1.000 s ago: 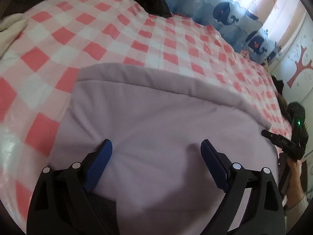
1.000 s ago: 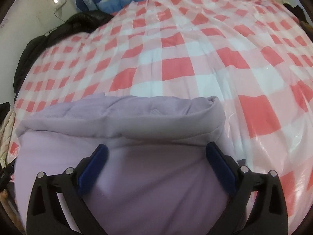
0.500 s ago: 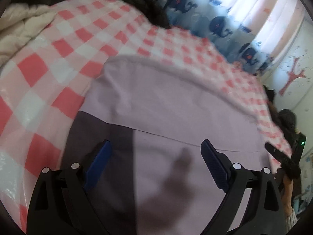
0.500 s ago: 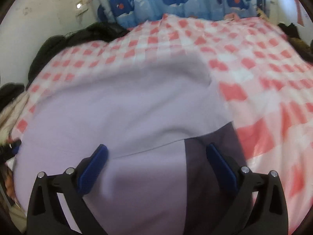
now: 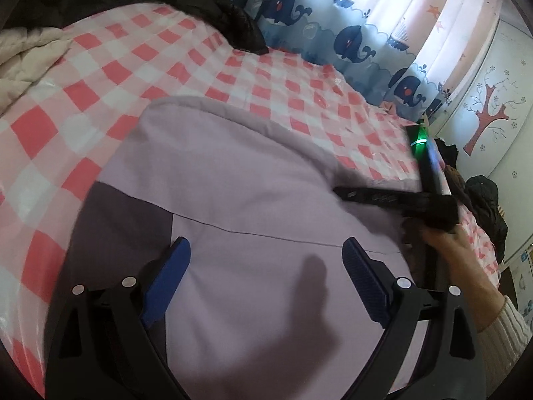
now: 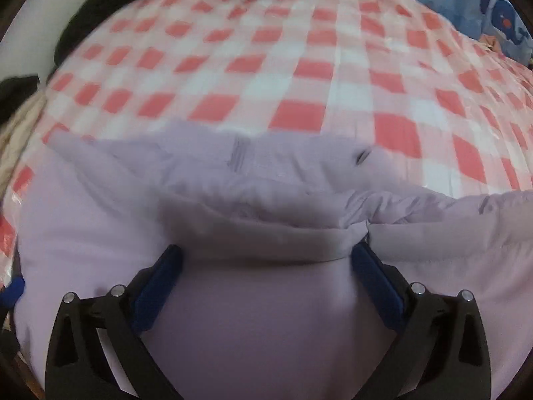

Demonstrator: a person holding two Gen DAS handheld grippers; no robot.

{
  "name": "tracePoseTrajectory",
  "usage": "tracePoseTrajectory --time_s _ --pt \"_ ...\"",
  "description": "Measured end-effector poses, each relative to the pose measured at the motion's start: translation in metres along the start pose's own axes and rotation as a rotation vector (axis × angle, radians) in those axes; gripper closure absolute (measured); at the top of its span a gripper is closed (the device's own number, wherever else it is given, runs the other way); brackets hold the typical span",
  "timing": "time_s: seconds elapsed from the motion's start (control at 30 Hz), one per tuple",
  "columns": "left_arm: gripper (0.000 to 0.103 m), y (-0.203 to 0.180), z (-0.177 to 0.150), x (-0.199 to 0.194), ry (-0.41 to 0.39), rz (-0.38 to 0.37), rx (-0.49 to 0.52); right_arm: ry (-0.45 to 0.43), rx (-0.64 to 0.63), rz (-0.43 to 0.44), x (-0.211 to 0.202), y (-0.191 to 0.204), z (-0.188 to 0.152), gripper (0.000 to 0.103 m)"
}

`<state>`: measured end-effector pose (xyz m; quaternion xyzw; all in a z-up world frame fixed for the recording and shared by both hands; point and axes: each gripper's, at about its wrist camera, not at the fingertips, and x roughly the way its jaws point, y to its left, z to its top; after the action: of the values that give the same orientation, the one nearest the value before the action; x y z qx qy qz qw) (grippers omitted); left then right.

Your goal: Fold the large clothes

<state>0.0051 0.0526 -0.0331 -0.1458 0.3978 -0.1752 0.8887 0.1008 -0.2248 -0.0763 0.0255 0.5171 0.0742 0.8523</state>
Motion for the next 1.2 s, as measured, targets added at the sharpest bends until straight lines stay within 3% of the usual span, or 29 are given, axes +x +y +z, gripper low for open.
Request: tracePoseTrajectory --time_s 0.13,0.27,0.3,0.37,0.43,0.5,0.63,0.8,0.9,1.2 --pt "0.015 -0.010 -0.009 -0.017 -0.006 0.048 0.053 -0.094 0.005 0.072 -0.066 0.000 -0.031 0.006" --pt "0.015 -0.026 -0.024 -0.040 -0.029 0.088 0.126 -0.193 -0.025 0.036 -0.131 -0.011 -0.090 0.006" --pt "0.015 -0.029 -0.028 -0.044 -0.030 0.098 0.141 -0.203 -0.012 0.014 -0.135 -0.018 -0.106 0.006" --pt "0.015 -0.037 -0.036 -0.054 -0.020 0.122 0.160 -0.124 0.003 -0.042 -0.117 -0.037 -0.134 0.005" --pt "0.015 -0.045 -0.043 -0.067 -0.024 0.137 0.174 -0.149 -0.044 0.001 -0.107 -0.043 -0.156 0.005" --pt "0.015 -0.055 -0.050 -0.084 -0.048 0.161 0.211 -0.134 -0.035 0.010 -0.116 -0.043 -0.157 0.006" --pt "0.015 -0.076 -0.064 -0.115 -0.094 0.219 0.316 -0.176 0.101 0.155 -0.159 -0.056 -0.166 0.006" --pt "0.015 -0.087 -0.083 -0.149 -0.116 0.248 0.356 -0.188 0.213 0.192 -0.191 -0.086 -0.209 0.006" --pt "0.014 -0.092 -0.092 -0.165 -0.129 0.276 0.386 -0.188 0.364 0.242 -0.206 -0.116 -0.251 0.006" --pt "0.014 -0.108 -0.111 -0.207 -0.175 0.292 0.436 -0.182 0.624 0.304 -0.211 -0.169 -0.320 0.006"
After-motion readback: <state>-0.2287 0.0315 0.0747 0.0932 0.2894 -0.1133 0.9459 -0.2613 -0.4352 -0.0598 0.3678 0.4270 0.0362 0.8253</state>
